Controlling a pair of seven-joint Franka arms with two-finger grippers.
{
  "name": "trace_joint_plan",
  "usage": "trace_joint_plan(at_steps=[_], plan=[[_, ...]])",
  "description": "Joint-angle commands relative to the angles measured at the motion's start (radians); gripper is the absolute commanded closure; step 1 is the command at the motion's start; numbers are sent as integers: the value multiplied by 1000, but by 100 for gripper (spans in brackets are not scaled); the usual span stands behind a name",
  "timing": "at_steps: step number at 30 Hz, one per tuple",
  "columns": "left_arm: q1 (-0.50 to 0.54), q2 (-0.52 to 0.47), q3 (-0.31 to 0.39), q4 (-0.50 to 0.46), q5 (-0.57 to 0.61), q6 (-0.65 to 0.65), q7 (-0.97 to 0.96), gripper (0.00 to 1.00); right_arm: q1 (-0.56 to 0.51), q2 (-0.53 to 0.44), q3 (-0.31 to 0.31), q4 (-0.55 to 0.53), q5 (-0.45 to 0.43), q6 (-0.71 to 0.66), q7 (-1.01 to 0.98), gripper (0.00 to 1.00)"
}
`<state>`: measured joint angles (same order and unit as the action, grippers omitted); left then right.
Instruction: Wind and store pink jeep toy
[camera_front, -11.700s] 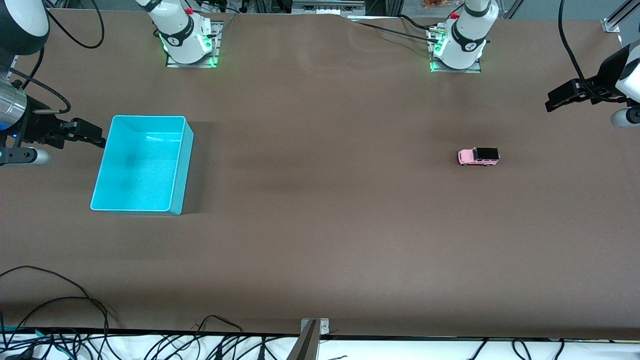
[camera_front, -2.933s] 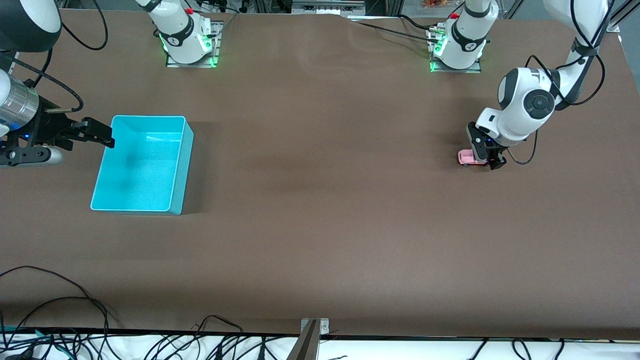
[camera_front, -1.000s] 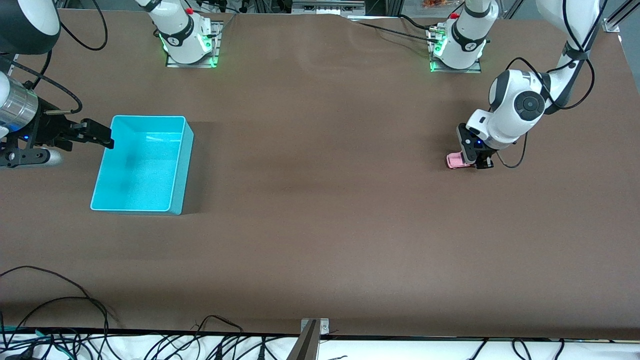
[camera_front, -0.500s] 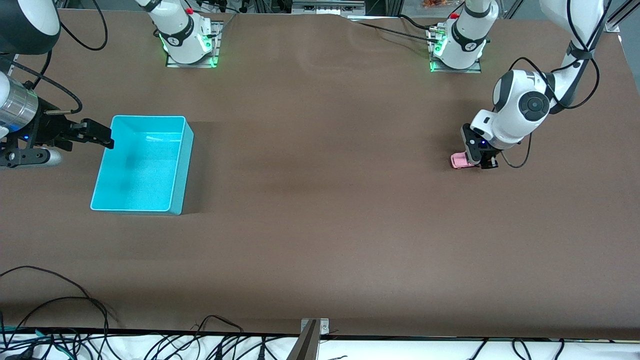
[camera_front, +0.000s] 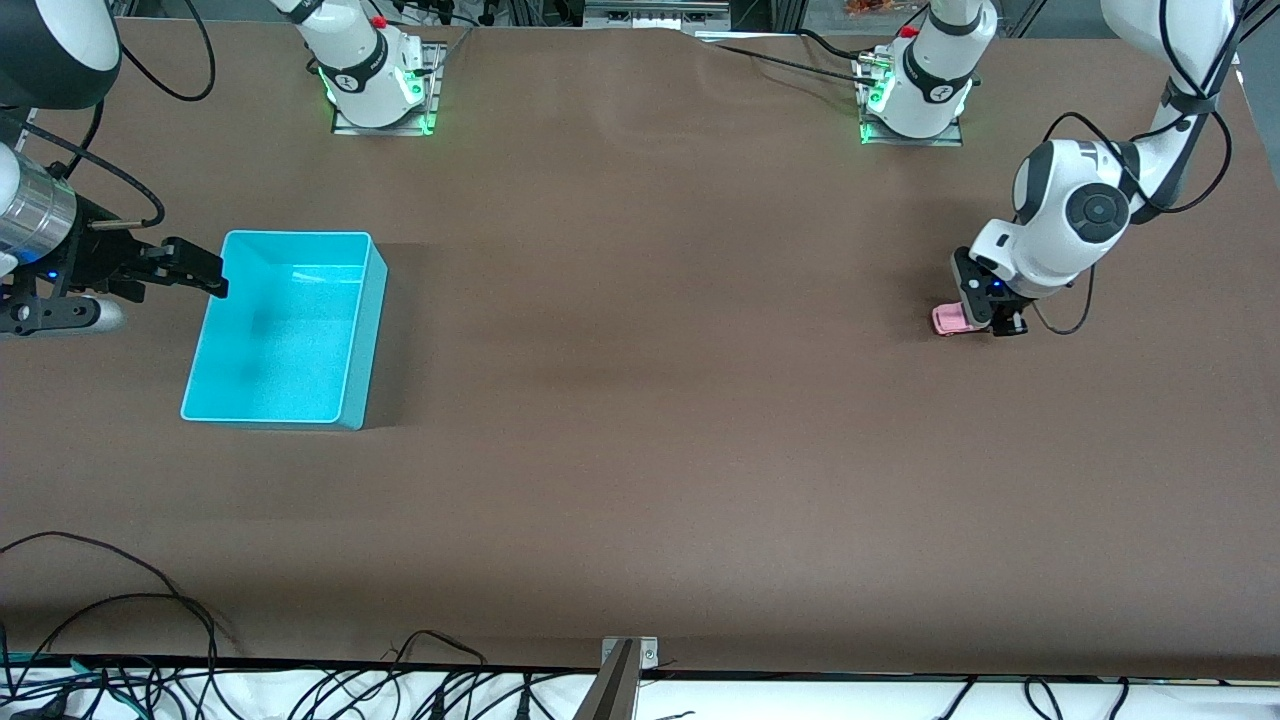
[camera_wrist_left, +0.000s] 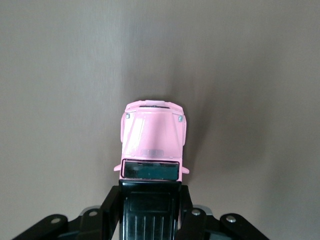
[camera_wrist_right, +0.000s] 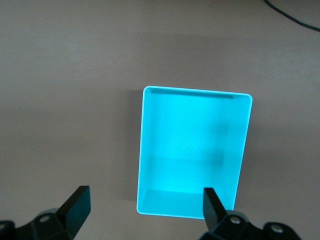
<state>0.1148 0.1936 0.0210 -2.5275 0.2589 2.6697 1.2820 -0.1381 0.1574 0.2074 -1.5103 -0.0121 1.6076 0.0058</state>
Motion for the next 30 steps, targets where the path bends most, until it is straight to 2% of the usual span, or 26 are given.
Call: trace_joint_plan(at_steps=[1,8,22,30], plan=[[11,95,63,10,23,52,80,100,-2,-1,3,12,-11,-3,11,0],[11,95,122,12,26,52,131,100,-2,1,3,12,-11,-3,11,0],[9,93,223,12,31,87,353,100,-3,1,3,10,-11,-3,11,0],[11,93,269,22,33,88,388,100,-2,1,3,12,-11,-3,11,0]])
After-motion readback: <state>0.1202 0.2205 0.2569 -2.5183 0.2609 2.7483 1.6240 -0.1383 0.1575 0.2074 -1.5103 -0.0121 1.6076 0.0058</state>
